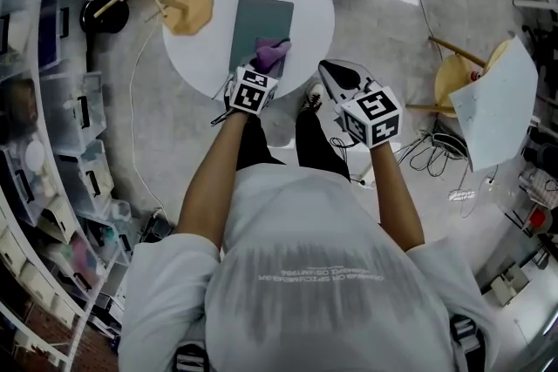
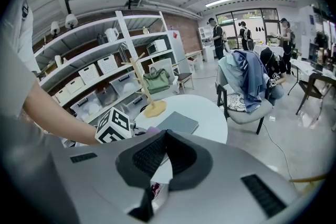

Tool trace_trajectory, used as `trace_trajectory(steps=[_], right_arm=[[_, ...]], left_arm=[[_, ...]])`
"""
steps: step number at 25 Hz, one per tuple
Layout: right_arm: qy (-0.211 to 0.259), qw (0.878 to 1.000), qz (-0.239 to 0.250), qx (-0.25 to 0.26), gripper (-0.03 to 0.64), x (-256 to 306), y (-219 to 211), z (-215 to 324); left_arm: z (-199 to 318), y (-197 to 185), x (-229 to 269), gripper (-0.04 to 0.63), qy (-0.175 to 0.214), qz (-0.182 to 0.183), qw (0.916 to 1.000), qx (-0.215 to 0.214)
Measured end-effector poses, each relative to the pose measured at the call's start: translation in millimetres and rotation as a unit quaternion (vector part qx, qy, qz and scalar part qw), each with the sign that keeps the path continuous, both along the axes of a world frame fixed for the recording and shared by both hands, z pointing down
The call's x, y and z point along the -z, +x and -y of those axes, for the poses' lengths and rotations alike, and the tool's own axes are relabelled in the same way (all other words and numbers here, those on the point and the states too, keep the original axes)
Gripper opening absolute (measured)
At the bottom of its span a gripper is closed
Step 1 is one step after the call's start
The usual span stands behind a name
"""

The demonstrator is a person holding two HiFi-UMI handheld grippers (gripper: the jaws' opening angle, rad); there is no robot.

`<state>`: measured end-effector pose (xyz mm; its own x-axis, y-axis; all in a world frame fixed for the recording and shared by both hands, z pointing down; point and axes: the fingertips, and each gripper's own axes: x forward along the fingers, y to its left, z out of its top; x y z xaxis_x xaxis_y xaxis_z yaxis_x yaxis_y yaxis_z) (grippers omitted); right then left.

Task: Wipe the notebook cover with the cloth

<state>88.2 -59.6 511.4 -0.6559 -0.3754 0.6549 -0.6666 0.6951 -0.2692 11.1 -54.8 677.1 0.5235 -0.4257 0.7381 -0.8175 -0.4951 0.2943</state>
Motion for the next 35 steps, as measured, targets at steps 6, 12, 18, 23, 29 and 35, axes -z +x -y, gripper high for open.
trace_trajectory(steps=[6,12,18,23,29,35], right_arm=[[0.001,1.0,0.001,0.009,0.002,1.6,-5.8,-10.2],[0.004,1.0,0.001,0.016,0.002,5.0,-15.3,-14.9],[0.002,1.0,0.001,0.014,0.002,3.6,-14.9,-15.5],[-0.002,1.0,-0.004,0.005,0.002,-0.2,-8.5,-14.0],[-0.002,1.0,-0.003,0.0,0.002,-0.9,-6.7,-4.3],[-0.006,1.0,-0.008,-0.008,0.002,-4.2,-5.5,6.9]], left_arm=[[-34.9,1.1,-0.8,0.075,-0.017,-0.014,0.9997,0.007],[-53.4,-4.1,-9.4,0.075,-0.03,-0.02,0.9993,0.01],[-82.3,-7.8,-12.4,0.075,-0.091,-0.036,0.9945,-0.04],[-92.8,-1.4,11.5,0.075,-0.075,-0.083,0.9926,-0.047],[-30.9,2.9,64.6,0.075,0.023,-0.13,0.991,-0.026],[79.8,-29.6,71.0,0.077,0.091,-0.036,0.9946,0.033]])
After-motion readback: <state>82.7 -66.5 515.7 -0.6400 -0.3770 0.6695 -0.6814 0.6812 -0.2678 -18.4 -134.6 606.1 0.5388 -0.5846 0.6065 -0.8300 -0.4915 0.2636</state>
